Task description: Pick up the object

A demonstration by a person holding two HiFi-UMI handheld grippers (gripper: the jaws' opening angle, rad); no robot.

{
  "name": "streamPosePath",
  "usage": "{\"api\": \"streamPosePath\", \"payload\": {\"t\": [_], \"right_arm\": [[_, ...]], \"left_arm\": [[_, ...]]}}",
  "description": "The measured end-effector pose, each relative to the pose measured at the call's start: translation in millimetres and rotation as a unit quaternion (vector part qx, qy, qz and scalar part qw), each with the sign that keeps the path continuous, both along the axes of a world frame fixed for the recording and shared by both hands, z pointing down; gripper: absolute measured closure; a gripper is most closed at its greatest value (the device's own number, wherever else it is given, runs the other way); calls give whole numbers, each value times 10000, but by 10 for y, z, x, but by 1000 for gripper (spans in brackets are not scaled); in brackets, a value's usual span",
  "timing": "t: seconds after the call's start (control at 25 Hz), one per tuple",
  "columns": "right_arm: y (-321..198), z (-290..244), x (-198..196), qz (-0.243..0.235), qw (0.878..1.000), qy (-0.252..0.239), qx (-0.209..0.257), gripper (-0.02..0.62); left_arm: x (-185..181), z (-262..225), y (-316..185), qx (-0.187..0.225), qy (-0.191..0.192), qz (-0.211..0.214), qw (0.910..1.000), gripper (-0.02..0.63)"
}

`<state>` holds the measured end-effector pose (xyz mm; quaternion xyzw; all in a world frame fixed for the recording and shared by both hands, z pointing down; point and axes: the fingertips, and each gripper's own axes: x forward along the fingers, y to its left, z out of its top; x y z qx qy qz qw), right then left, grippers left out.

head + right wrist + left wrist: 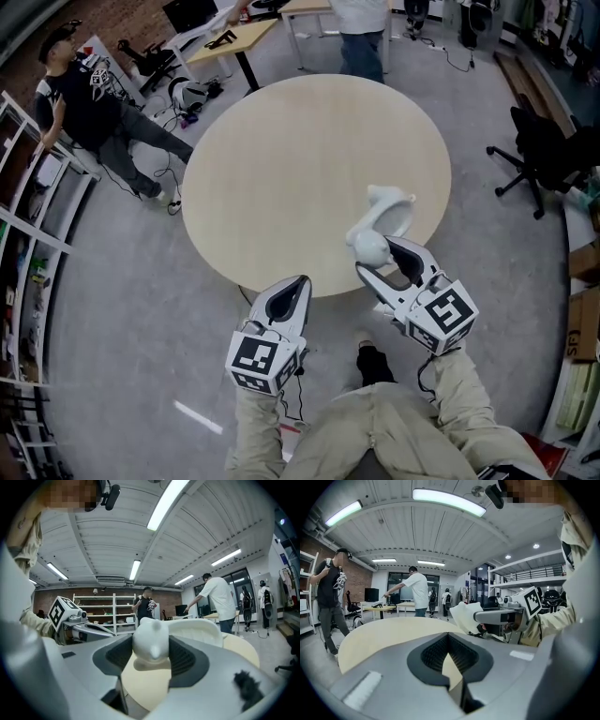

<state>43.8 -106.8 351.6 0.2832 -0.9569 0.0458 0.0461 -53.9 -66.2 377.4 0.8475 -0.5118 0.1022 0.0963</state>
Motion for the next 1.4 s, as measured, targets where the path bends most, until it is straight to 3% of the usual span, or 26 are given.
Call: {"api": "streamPosePath", "payload": {"t": [0.32,0.8,1.4], "right_arm": [[734,-101,-48,179,9997,-26,174,354],[1639,-274,193,324,9989,-197,282,354],[1933,-674,211,213,9983,-236,483,354]], "left_arm": [[-181,-80,679,190,26,59,9998,604],[12,-118,1600,267,43,179,9995,604],[-41,-487,1874,463,64,38,9989,604]]}}
